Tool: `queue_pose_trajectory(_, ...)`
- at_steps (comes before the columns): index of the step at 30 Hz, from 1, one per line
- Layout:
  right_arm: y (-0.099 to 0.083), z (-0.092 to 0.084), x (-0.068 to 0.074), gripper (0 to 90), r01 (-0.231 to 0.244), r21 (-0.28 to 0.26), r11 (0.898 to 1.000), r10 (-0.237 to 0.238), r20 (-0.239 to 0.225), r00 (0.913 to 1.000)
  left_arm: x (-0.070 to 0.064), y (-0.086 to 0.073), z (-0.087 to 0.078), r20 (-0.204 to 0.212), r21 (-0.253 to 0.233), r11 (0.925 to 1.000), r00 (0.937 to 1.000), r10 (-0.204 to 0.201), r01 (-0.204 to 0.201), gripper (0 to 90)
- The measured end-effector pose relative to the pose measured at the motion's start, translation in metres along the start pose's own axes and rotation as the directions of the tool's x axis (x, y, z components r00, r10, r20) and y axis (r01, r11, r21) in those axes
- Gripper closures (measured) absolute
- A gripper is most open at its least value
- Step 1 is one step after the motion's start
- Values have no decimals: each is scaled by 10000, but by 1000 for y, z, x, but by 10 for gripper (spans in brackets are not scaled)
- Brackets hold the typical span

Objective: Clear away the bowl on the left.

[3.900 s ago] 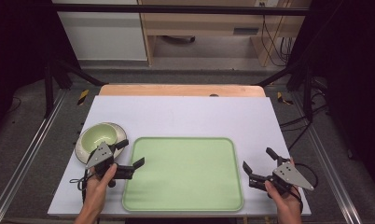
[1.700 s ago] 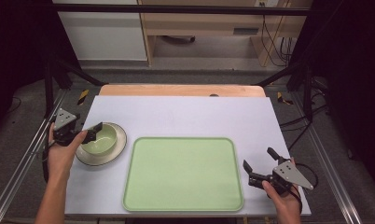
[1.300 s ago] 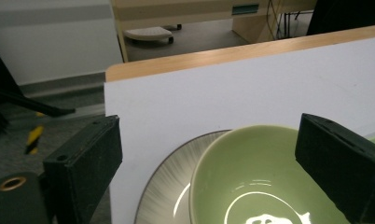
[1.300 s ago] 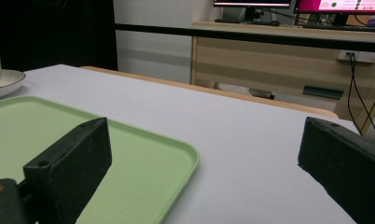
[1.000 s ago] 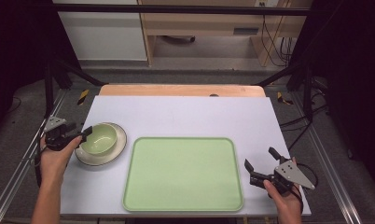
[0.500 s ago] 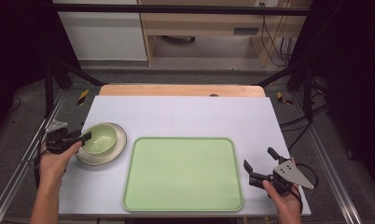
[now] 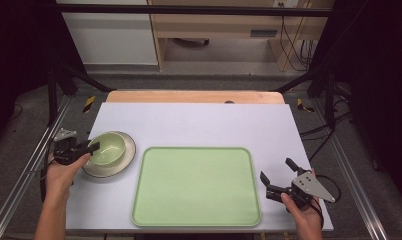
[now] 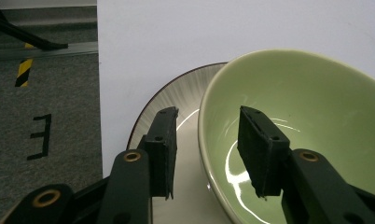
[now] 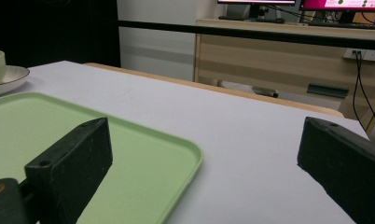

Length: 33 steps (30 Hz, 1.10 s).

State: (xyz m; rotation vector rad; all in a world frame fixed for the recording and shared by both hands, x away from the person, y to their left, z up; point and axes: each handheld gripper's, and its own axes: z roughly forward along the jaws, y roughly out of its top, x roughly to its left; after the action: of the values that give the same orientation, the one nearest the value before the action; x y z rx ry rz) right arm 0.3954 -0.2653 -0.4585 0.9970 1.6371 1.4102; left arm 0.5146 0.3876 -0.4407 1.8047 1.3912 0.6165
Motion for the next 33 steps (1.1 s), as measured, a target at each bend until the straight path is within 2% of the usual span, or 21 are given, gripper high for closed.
queue_pose_trajectory(22,-1,0,-1,32,-48,160,9999,46,78,10000,0,-3,6,-263,455,9989,9996,-81,92,695)
queue_pose_trajectory(33,-2,1,-1,37,-29,217,9998,29,27,10000,0,-4,7,-10,523,9981,9995,-328,328,785)
